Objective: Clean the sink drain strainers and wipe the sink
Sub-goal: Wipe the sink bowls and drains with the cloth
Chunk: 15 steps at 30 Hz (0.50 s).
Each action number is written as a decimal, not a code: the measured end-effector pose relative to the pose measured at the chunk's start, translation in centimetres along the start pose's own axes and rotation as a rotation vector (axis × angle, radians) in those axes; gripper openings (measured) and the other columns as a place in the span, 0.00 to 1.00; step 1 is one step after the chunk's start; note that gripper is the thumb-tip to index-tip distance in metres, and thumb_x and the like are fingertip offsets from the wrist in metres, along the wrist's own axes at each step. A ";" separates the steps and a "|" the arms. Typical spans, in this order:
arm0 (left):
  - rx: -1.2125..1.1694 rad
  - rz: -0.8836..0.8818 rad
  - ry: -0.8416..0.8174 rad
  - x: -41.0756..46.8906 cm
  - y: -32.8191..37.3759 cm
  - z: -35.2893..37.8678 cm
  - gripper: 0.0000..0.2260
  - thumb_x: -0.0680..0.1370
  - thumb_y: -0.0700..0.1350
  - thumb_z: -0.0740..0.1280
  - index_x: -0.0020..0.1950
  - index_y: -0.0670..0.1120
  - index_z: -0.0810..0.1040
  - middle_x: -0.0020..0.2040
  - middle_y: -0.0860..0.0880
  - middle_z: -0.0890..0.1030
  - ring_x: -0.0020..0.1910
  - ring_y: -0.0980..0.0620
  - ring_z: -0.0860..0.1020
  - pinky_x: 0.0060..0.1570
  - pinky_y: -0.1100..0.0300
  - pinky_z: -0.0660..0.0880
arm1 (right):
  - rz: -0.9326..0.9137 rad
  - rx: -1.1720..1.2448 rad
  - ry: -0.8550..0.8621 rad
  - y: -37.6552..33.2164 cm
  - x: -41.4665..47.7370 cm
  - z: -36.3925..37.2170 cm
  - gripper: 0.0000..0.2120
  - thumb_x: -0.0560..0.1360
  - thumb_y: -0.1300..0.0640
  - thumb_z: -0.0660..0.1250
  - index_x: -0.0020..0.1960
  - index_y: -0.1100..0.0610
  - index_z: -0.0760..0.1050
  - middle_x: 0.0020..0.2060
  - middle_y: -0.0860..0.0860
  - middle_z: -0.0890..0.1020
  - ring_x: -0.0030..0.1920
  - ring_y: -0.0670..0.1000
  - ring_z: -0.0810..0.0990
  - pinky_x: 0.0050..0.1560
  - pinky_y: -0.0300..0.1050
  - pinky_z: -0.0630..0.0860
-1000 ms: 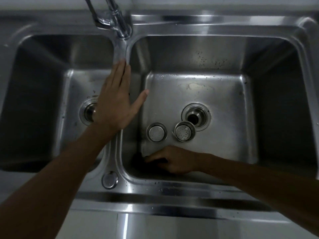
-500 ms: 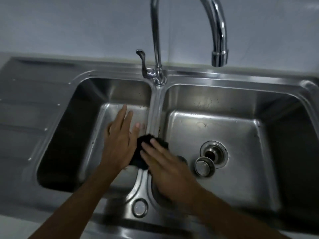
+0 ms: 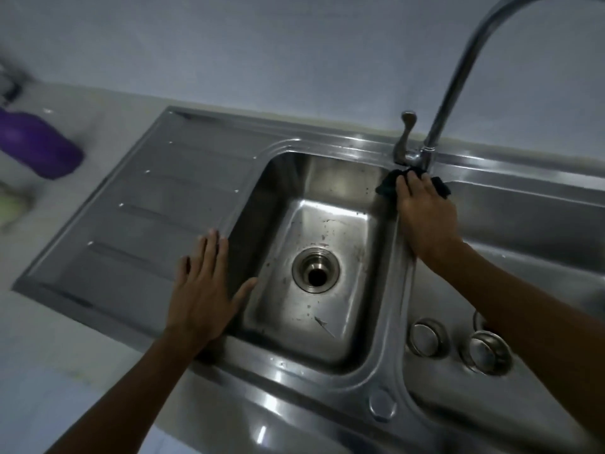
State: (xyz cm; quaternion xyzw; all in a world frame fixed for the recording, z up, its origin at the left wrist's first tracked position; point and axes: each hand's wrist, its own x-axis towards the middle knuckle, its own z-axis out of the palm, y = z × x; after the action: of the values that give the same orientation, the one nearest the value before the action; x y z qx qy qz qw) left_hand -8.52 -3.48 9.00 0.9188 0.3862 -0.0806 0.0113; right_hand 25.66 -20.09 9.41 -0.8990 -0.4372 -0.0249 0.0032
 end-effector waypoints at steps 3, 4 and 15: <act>-0.017 0.017 0.045 0.8 -1.8 0.0 0.44 0.79 0.74 0.40 0.85 0.44 0.43 0.85 0.45 0.41 0.84 0.45 0.42 0.81 0.42 0.48 | 0.003 0.063 0.031 -2.5 1.8 -0.8 0.31 0.78 0.72 0.64 0.79 0.66 0.59 0.78 0.65 0.61 0.78 0.66 0.62 0.69 0.63 0.71; -0.021 0.021 0.055 1.0 -2.1 0.2 0.43 0.79 0.74 0.40 0.85 0.45 0.42 0.85 0.45 0.40 0.84 0.46 0.41 0.81 0.42 0.47 | 0.008 0.089 0.050 -3.5 2.6 -0.9 0.30 0.79 0.71 0.64 0.79 0.66 0.59 0.78 0.65 0.63 0.78 0.65 0.63 0.69 0.62 0.73; -0.094 0.189 0.108 2.4 -5.7 0.9 0.35 0.83 0.70 0.44 0.84 0.52 0.54 0.85 0.52 0.49 0.84 0.52 0.50 0.80 0.45 0.55 | -0.225 0.332 0.042 -18.6 9.4 4.1 0.29 0.82 0.70 0.56 0.82 0.58 0.57 0.81 0.56 0.58 0.76 0.56 0.69 0.72 0.53 0.72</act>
State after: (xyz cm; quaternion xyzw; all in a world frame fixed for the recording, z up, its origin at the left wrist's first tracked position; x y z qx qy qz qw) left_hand -11.09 2.15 8.03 0.9526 0.3013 -0.0113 0.0409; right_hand 16.99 -1.13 5.51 -0.8309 -0.5329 0.0286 0.1575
